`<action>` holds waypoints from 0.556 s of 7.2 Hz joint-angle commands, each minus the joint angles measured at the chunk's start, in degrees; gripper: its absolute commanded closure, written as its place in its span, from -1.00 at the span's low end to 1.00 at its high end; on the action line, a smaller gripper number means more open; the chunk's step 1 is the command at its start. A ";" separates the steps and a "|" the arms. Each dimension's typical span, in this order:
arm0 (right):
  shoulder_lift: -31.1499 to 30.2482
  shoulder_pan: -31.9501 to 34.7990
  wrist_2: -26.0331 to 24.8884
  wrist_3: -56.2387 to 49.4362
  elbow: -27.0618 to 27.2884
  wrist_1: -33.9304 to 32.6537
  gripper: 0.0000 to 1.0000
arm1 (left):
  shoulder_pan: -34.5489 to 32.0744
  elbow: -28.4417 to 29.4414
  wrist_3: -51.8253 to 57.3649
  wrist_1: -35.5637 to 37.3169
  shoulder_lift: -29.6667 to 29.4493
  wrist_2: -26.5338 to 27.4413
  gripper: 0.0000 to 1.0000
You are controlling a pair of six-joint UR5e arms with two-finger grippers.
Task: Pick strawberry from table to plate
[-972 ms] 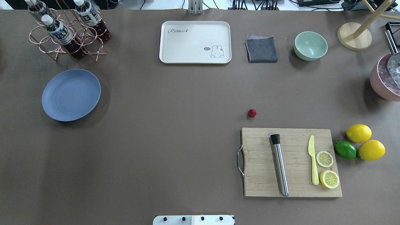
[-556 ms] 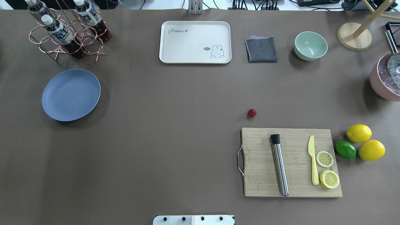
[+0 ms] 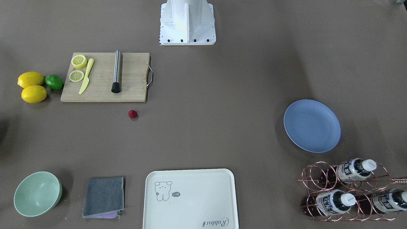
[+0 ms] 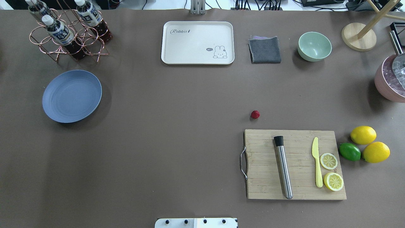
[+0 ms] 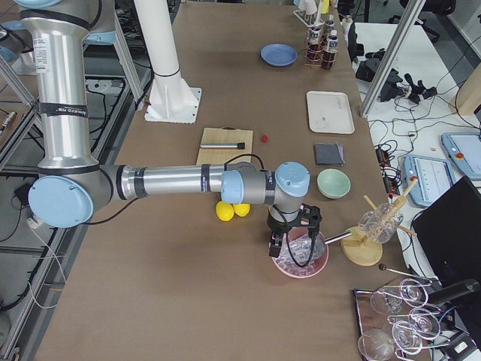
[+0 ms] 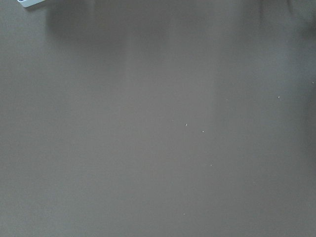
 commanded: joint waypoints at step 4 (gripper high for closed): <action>0.00 -0.07 0.00 0.00 0.10 0.12 -1.00 | 0.64 0.75 -0.19 2.60 -1.78 0.07 -0.97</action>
